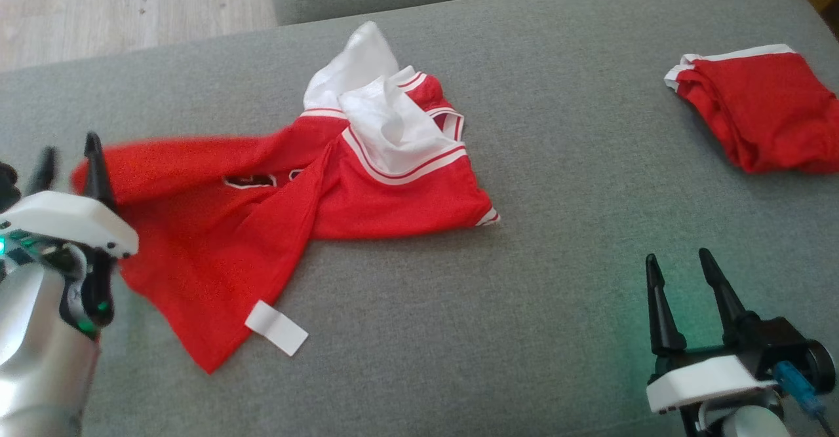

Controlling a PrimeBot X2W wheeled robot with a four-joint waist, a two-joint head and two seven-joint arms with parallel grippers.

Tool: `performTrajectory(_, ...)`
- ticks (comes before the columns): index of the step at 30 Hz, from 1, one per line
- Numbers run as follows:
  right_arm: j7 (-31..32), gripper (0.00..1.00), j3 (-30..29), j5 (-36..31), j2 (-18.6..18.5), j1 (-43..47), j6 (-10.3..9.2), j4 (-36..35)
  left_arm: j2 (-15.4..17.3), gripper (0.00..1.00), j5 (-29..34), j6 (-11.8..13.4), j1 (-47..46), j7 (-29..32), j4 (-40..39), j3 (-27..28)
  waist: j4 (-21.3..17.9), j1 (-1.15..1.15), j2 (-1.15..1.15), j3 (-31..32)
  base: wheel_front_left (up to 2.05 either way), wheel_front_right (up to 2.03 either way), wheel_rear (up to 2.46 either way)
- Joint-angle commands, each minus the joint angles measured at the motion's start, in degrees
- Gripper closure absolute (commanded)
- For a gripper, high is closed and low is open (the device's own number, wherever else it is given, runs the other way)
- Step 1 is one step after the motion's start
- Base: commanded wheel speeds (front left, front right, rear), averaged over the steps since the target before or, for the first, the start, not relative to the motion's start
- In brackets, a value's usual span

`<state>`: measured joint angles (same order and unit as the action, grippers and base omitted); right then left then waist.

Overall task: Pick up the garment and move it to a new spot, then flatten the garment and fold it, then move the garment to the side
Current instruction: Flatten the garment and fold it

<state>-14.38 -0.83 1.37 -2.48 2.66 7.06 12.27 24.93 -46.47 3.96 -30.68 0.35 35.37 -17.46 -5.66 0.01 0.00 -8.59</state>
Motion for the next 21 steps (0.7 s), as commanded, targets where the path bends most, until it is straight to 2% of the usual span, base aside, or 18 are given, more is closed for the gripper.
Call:
performTrajectory(1,-0.6,0.00,1.2,0.3,-0.4,-1.7,0.43,-1.4,3.4,0.00,0.9,0.5,-3.0,-1.0,-1.0,1.8,-0.1,-0.01,0.00,0.0,0.00,0.00,0.00)
performTrajectory(5,-0.6,0.00,0.8,0.5,-0.4,-1.4,0.43,-1.4,4.8,0.00,7.2,3.3,-4.7,-4.8,2.3,-1.3,-0.2,-0.01,0.00,0.0,0.00,0.00,0.00)
performTrajectory(8,-0.6,0.00,0.6,0.6,-0.4,-1.2,0.43,-1.3,3.8,0.00,8.6,5.6,-5.6,-7.9,1.5,-1.3,-0.1,-0.01,0.00,0.2,0.00,0.00,0.00)
performTrajectory(14,-0.6,0.00,1.0,0.8,-0.4,-1.5,0.43,-1.6,-4.7,0.00,8.4,2.6,-4.3,-6.6,-7.9,-7.5,0.3,-0.01,0.00,-1.0,0.00,0.00,0.00)
performTrajectory(17,-0.6,0.00,1.8,0.7,-0.4,-2.2,0.43,-1.9,-9.3,0.00,8.3,2.2,-4.2,-4.5,-11.4,-11.0,0.1,-0.01,0.00,-2.4,0.00,0.00,0.00)
performTrajectory(18,-0.6,0.00,2.4,0.4,-0.4,-3.0,0.43,-2.2,-11.9,0.00,8.4,2.5,-5.0,-3.1,-12.1,-12.7,-0.2,-0.01,0.00,-3.7,0.00,0.00,0.00)
performTrajectory(21,-0.6,0.00,3.4,0.2,-0.4,-4.2,0.43,-2.6,-14.9,0.00,8.0,2.8,-6.7,-1.8,-10.8,-13.9,-1.0,-0.01,0.00,-5.3,0.00,0.00,0.00)
